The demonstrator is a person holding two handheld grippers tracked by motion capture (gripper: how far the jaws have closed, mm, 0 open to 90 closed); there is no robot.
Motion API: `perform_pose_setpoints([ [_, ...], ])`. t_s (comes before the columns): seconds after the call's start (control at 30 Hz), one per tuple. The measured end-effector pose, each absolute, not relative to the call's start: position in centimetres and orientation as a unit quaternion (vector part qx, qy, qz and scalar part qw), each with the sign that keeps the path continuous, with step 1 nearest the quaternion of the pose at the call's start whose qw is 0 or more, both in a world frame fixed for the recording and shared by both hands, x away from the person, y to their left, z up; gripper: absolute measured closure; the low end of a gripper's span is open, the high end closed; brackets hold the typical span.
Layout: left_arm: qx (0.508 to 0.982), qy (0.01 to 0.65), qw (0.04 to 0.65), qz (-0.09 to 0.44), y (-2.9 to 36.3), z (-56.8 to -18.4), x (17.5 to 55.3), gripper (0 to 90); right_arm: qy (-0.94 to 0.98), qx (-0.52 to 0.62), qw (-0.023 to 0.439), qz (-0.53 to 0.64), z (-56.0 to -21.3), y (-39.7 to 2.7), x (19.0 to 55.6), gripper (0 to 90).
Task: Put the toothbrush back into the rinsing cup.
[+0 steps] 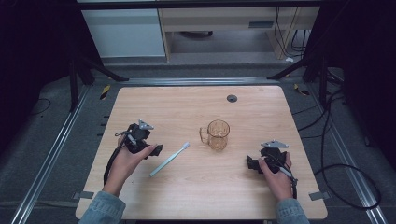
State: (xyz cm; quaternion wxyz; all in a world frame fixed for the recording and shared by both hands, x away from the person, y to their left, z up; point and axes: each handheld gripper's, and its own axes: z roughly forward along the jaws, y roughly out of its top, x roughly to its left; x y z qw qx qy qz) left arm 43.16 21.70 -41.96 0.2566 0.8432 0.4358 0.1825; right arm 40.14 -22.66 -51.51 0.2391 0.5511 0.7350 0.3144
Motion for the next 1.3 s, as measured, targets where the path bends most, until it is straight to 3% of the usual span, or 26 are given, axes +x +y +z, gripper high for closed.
perform_pose_setpoints([
  [0.47,0.894,0.368,0.210,0.144,17.8,-39.1,43.9,34.9,0.734,0.552,0.239,0.315,-51.5,-22.6,40.1,0.4],
  [0.9,0.913,0.349,0.189,0.091,14.7,-39.2,45.1,55.9,0.734,0.552,0.239,0.315,-51.5,-22.6,40.1,0.4],
  [1.3,0.922,0.341,0.163,0.080,13.5,-39.9,45.3,59.5,0.734,0.553,0.238,0.315,-51.5,-22.6,40.2,0.4],
])
